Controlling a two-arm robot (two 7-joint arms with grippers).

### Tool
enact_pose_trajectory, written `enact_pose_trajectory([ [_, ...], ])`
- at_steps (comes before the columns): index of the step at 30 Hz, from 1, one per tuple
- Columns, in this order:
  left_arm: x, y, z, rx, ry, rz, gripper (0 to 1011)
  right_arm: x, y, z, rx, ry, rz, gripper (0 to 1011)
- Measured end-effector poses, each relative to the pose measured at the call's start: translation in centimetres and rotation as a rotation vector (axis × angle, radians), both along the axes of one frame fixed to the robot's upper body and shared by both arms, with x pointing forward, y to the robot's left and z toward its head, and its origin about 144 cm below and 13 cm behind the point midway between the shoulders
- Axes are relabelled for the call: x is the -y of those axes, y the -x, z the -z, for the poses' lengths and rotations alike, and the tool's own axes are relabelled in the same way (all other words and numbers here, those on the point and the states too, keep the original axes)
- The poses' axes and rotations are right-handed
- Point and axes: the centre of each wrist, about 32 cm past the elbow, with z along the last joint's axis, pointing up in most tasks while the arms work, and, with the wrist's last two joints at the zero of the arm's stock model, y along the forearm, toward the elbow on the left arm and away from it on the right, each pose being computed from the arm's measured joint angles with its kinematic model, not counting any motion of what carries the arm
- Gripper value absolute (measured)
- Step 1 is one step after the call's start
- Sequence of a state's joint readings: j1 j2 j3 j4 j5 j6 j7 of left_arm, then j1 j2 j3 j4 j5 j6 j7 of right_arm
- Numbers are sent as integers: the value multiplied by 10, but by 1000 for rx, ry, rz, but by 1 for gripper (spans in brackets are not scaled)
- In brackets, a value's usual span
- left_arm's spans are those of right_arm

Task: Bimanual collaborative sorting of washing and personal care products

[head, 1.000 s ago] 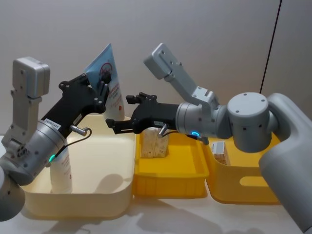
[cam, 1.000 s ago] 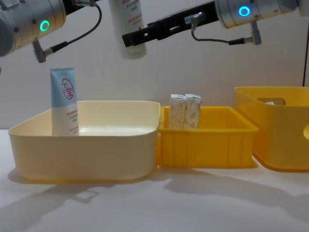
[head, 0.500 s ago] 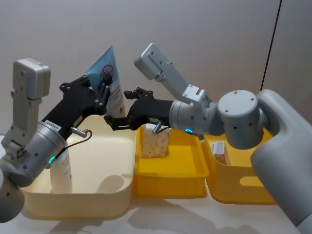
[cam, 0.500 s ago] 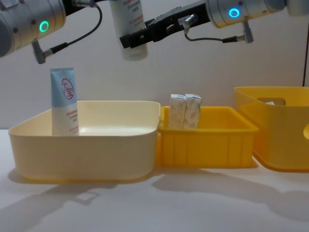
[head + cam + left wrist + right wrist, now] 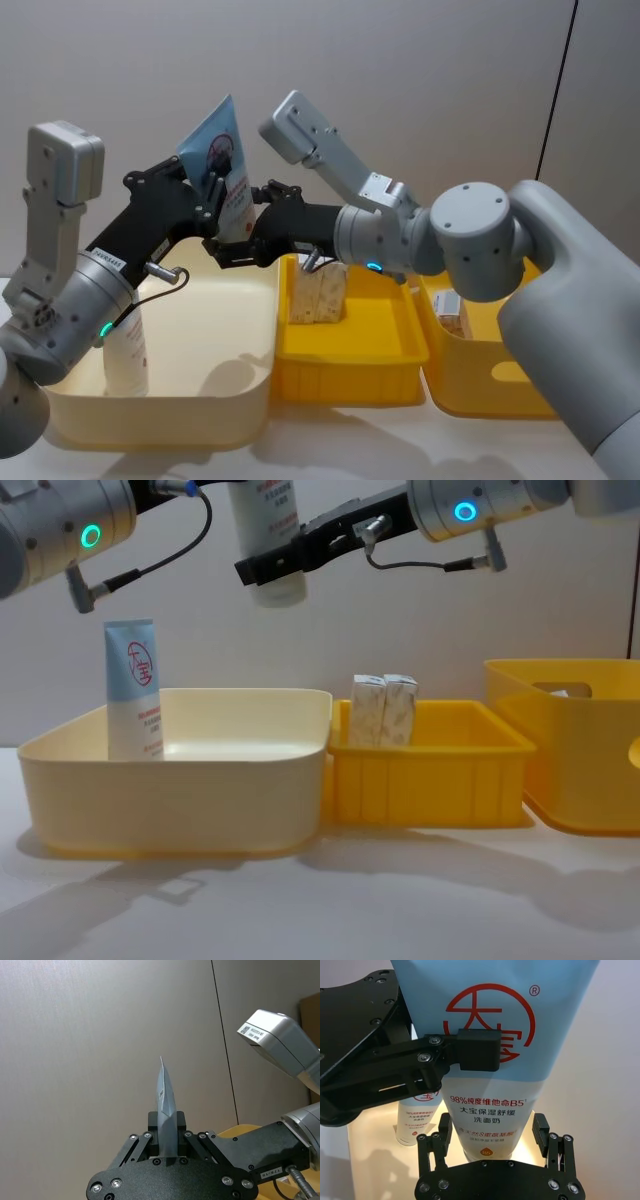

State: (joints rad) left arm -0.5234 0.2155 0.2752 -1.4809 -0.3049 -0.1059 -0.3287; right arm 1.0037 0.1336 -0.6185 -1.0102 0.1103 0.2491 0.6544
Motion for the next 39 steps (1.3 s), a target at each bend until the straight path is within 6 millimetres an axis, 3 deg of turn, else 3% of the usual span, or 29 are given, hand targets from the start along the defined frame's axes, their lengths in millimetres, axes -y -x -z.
enact_pose_trajectory([
  [6, 0, 0, 0, 0, -1, -1, 184, -2, -1, 0, -5, -1, -6, 980],
  [19, 0, 0, 0, 1, -4, -4, 184, -5, -3, 0, -13, -1, -12, 663],
  [39, 0, 0, 0, 2, -4, -5, 184, -6, -3, 0, -15, -2, -15, 652],
])
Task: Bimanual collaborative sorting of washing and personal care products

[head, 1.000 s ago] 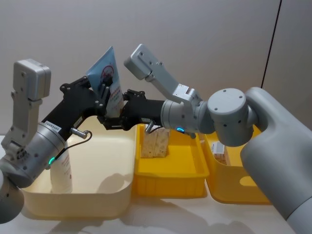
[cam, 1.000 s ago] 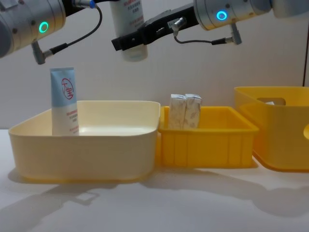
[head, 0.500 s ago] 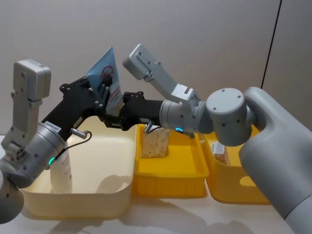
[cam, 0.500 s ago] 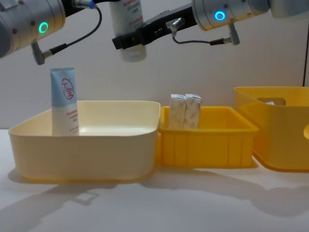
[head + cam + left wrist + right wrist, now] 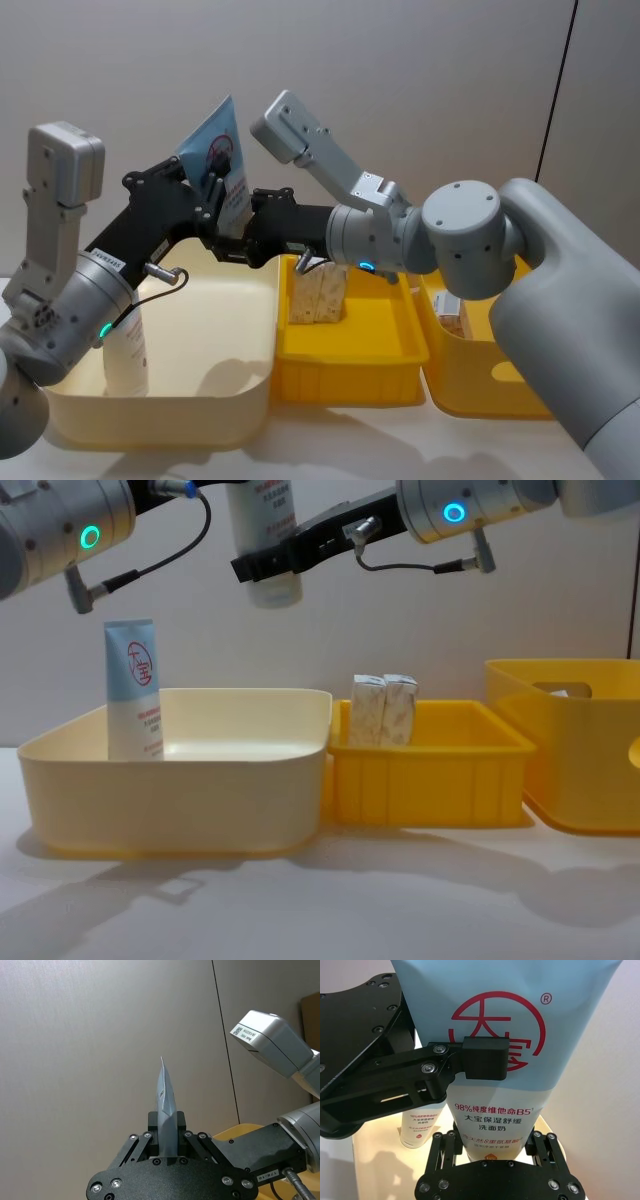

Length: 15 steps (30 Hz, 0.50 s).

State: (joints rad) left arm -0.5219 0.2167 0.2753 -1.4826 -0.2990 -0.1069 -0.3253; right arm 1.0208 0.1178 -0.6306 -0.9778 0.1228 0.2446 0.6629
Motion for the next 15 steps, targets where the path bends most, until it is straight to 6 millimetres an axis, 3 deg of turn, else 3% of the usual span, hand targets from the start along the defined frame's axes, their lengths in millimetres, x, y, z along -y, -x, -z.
enact_pose_trajectory([
  [5, 0, 0, 0, 0, 0, 0, 191, 0, 0, 0, 0, 0, 0, 652],
  [15, 0, 0, 0, 0, 0, 0, 495, 0, 0, 0, -1, 1, -1, 652],
])
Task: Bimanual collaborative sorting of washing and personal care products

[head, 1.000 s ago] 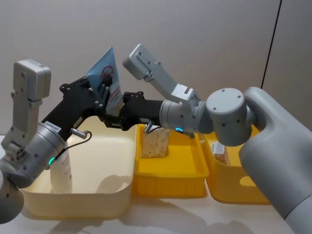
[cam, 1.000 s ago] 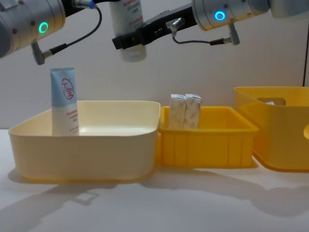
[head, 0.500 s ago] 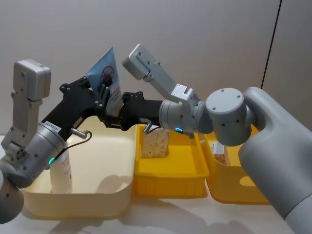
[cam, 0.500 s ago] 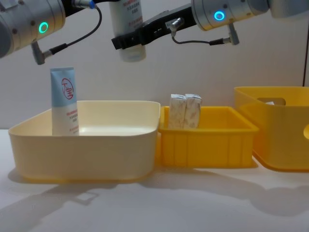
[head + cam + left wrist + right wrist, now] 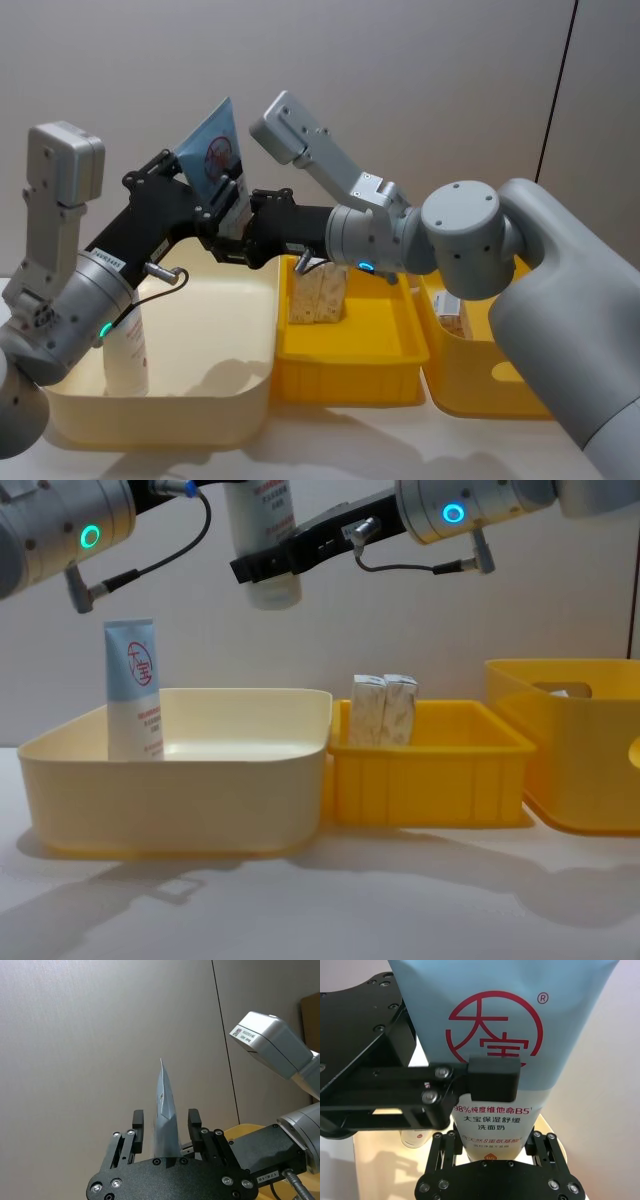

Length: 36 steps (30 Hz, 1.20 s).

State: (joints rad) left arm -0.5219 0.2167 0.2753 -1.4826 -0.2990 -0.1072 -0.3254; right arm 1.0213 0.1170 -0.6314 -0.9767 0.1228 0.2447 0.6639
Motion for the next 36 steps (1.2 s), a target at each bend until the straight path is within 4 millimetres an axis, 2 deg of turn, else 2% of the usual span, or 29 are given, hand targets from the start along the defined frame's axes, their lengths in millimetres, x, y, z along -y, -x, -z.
enact_pose_trajectory([
  [7, 0, 0, 0, 0, 0, 0, 694, 1, 0, 0, 0, 1, 9, 652],
  [12, 0, 0, 0, 0, 0, 0, 884, 5, 0, -2, 3, -3, 47, 651],
  [14, 0, 0, 0, 0, 0, 0, 912, 7, 1, -2, 4, -5, 60, 652],
  [15, 0, 0, 0, 0, 0, 0, 966, 9, 1, -3, 5, -9, 76, 652],
  [18, 0, 0, 0, 0, 0, 0, 1001, 12, 2, -3, 4, -14, 102, 652],
  [28, 0, 0, 0, -1, 0, 0, 1000, 29, 5, -5, 10, -36, 232, 652],
  [36, 0, 0, 0, -1, 0, 0, 1000, 51, 9, -8, -1, -37, 370, 652],
])
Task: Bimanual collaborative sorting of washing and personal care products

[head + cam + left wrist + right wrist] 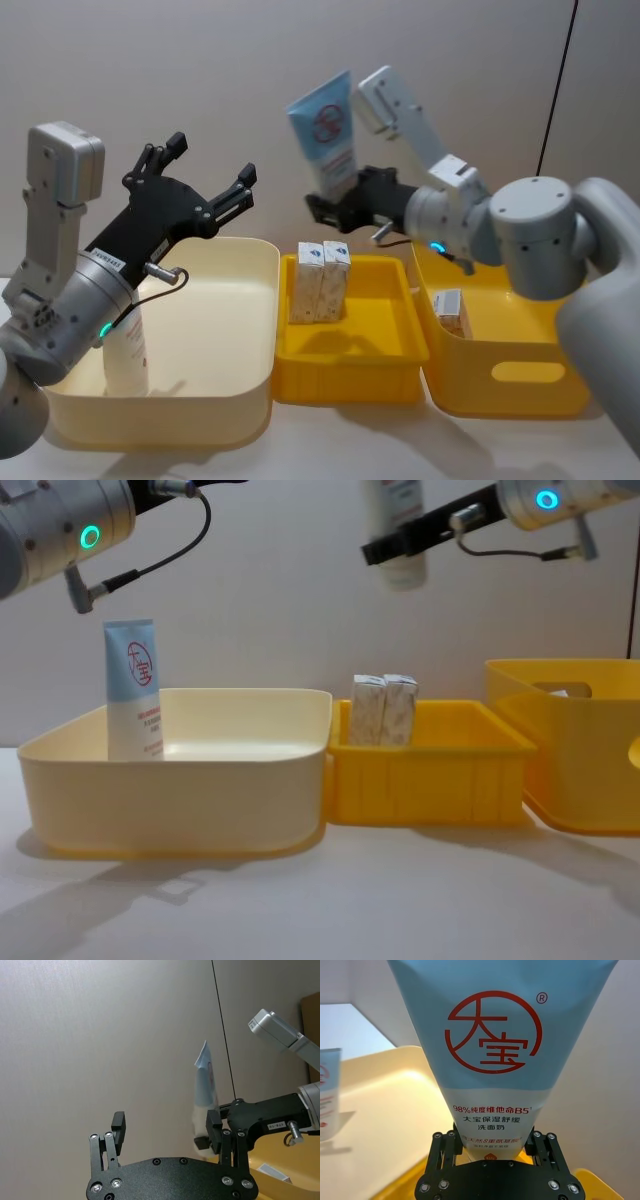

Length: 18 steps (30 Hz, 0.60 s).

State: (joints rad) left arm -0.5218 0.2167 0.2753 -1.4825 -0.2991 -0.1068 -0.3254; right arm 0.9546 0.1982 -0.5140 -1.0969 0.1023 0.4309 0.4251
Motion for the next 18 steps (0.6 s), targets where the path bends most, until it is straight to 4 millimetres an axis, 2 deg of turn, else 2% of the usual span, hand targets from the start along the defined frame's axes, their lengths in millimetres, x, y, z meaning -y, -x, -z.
enact_pose_trajectory([
  [18, 0, 0, 0, 0, 0, 0, 1000, 53, -2, -13, -120, 28, 283, 652],
])
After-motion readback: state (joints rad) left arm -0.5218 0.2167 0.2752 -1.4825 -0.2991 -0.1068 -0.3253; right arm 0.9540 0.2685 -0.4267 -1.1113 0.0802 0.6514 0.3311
